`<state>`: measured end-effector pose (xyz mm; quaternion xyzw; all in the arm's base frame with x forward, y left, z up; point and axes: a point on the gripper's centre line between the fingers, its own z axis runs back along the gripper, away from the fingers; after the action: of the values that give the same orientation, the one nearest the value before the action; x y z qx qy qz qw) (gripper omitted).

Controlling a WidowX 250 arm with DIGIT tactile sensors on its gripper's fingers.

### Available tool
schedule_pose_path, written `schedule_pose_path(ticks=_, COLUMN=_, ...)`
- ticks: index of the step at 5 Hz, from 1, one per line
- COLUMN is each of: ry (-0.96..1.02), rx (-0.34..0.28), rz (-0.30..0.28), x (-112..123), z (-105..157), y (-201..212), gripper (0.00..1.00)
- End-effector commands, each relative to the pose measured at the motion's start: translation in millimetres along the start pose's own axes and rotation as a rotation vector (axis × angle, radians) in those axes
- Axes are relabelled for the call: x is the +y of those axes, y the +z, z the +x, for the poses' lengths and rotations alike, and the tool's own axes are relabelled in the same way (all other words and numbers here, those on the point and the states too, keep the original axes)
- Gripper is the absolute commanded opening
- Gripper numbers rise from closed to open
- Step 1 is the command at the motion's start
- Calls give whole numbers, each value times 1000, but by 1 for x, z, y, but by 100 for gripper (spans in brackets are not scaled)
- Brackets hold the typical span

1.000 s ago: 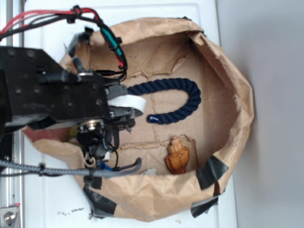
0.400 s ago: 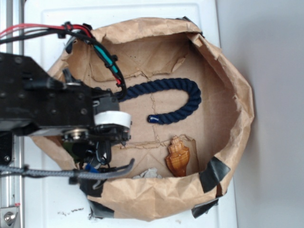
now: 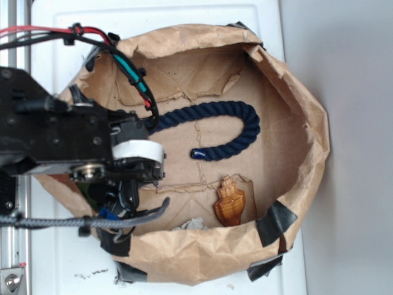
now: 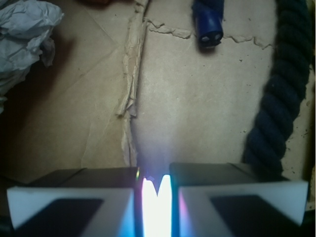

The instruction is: Grab the green animal.

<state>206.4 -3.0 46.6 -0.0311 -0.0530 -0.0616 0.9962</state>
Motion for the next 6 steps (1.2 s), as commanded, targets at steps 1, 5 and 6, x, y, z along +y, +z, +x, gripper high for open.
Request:
schedule_pose_path(ticks=1, ry=31, rx=-84, rz=-60, x=6, z=9, y=50, gripper=0)
schedule_pose_path(ticks=5, ry=90, rx=-26, rz=-147, x=11, z=24, y=58, gripper=100)
schedule_pose_path(ticks=6, ry=183, rx=-43, rz=-165, x=13, z=29, y=52, gripper=100)
